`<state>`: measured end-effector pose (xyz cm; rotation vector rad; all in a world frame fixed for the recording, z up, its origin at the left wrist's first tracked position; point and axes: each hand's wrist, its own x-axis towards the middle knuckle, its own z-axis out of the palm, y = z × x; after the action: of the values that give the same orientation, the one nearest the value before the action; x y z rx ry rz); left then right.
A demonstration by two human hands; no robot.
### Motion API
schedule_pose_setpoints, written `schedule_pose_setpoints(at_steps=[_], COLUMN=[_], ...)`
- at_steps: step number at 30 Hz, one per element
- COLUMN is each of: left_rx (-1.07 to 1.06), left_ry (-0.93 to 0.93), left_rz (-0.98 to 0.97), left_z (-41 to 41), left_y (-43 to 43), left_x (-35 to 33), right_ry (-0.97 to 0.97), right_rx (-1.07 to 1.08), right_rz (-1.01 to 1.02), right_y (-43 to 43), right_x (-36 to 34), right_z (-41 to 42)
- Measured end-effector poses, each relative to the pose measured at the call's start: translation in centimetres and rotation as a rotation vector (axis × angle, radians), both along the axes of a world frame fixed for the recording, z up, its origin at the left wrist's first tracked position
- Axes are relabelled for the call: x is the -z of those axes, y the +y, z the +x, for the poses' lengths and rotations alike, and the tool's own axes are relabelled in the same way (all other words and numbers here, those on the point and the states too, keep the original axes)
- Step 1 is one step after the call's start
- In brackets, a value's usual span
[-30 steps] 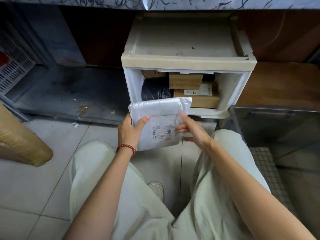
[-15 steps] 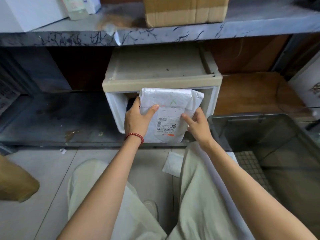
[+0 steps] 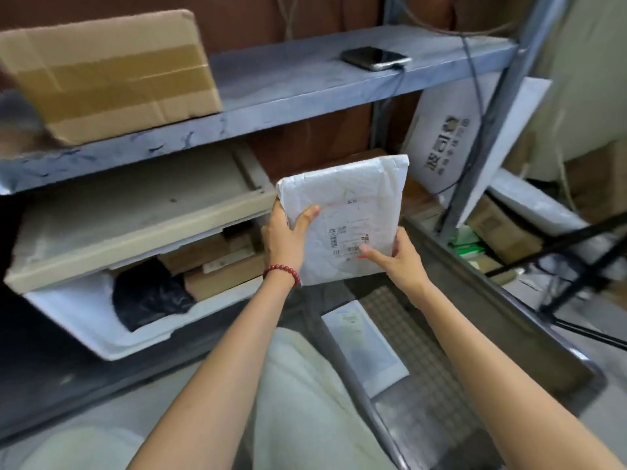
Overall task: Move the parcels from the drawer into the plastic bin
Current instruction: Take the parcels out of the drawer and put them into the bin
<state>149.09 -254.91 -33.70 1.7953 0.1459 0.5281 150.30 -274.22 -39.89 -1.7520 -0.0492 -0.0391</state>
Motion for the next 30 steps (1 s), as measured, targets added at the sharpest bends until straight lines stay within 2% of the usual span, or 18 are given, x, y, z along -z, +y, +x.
schedule_pose_setpoints(at_steps=[3,7,10,14,16,23,27,30], left_rx=[0.089,0.161,0.238,0.346,0.384,0.393,0.409,0.417], left_ry=[0.028,0.120,0.176,0.384,0.392,0.306,0.266,0.263], left_rz=[-0.022,0.106,0.371,0.959,1.142,1.250,1.303,1.306], left_z=[1.5,2.8,3.1,3.4,3.2,2.4,2.9,3.7], left_y=[-3.8,-7.4,-8.3,-6.5,-5.4,-2.7,-2.4,-2.6], left_x=[1.0,3.4,5.9,9.4,11.0,14.6,15.6,16.0], right_ry=[0.066,0.115,0.179,0.299,0.378,0.627,0.716,0.736], right_rx=[0.050,0.176,0.256,0.279,0.276,0.247,0.290,0.495], right_rz=[-0.006,-0.001,-0.083,-0.227,-0.305,-0.453,-0.361,-0.112], right_y=[-4.6,-8.1,-9.6,-11.0,-11.5,-11.3,-11.1,-10.8], right_x=[2.8,5.8,8.0,11.1,12.9,18.5,20.4,21.8], right_z=[-1.1,-2.8,-3.7,-4.8,-5.1,-3.6,-2.0,-1.5])
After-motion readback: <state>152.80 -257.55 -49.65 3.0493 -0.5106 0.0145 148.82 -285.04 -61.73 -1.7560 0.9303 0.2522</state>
